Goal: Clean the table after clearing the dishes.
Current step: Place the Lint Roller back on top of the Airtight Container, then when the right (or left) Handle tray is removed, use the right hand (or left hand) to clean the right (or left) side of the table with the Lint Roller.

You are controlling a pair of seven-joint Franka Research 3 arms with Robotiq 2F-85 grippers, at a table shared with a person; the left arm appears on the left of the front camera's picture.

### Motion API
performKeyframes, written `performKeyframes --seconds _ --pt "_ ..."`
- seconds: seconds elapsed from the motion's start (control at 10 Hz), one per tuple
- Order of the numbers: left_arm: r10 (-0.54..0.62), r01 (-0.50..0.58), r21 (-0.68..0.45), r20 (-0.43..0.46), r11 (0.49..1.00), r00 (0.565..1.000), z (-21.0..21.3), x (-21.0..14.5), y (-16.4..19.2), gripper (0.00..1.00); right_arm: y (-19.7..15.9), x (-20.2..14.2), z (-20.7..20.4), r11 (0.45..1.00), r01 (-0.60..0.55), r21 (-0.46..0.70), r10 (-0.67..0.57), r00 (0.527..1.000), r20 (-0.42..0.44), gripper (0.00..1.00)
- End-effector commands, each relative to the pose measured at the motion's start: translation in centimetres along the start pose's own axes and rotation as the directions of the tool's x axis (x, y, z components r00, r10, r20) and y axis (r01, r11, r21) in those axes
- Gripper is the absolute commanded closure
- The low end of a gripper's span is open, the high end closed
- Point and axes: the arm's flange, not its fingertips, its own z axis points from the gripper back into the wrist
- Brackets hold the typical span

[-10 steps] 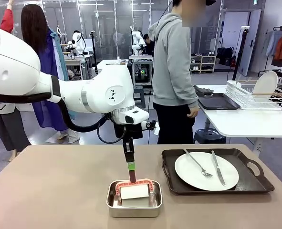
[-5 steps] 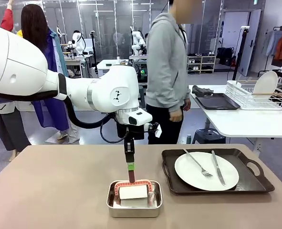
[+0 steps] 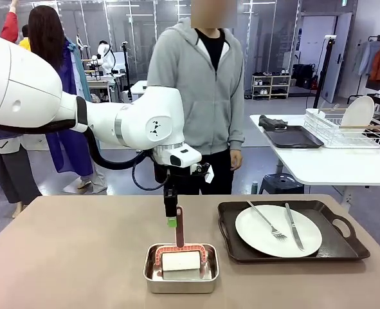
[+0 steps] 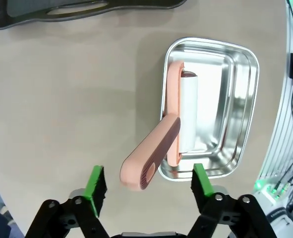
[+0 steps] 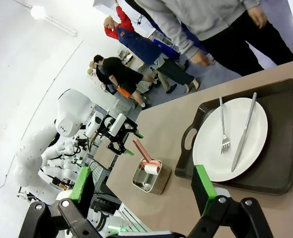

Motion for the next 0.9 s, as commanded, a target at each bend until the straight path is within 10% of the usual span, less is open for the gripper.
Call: performKeyframes --seconds 0.0,0.8 --pt "0.025 -0.025 0.02 0.006 1.0 1.0 0.94 -0.07 -0.18 0.01 0.27 -0.02 -0.01 1.0 -0.005 0.005 0.005 1.0 0.001 0.0" --pt "0.007 -0.008 0.011 0.009 1.0 1.0 0.68 0.07 0.26 0.0 0.27 -0.02 -0.01 1.0 -0.005 0.005 0.005 1.0 0.001 0.0"
